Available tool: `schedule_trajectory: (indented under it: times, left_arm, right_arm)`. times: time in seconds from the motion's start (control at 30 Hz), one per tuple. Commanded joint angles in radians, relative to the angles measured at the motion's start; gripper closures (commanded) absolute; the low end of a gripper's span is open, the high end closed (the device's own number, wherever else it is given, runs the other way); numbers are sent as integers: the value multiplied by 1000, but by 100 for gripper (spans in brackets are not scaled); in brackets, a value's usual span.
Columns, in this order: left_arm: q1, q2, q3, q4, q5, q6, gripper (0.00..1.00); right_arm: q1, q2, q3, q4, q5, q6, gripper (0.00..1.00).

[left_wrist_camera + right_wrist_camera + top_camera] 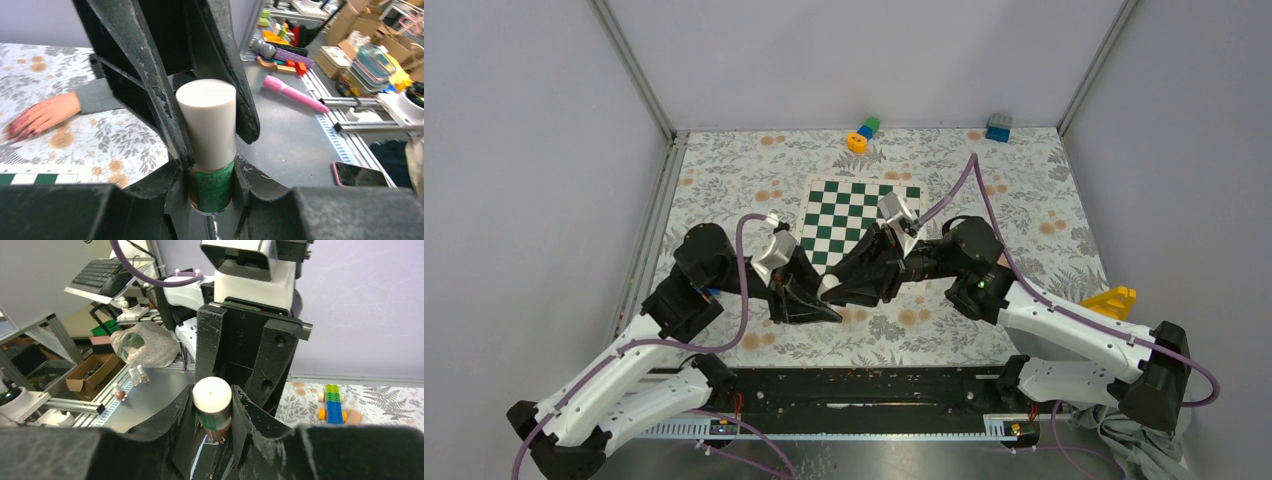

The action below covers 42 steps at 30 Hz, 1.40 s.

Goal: Paint the nails
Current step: Screw the nail polish bottle.

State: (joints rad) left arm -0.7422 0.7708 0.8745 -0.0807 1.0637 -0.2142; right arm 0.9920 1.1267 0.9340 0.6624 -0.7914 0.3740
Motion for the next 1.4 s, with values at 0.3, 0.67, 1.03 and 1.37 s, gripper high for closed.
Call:
schedule_trajectory:
  times: [0.3,0.67,1.03,1.37]
  left_arm:
    - [41,-39,3,-75,-567,89,100]
    - [35,12,26,-187,-889,147,100]
    - [18,18,23,-196,-890,178,100]
    - [9,10,19,-184,-791,195,100]
  right_arm:
    - [34,61,64,-255,413,91,100]
    - [78,223,188,-455,768,288,100]
    - [80,194,177,-383,815,304,53]
    - [58,-11,106,-413,958,177,26]
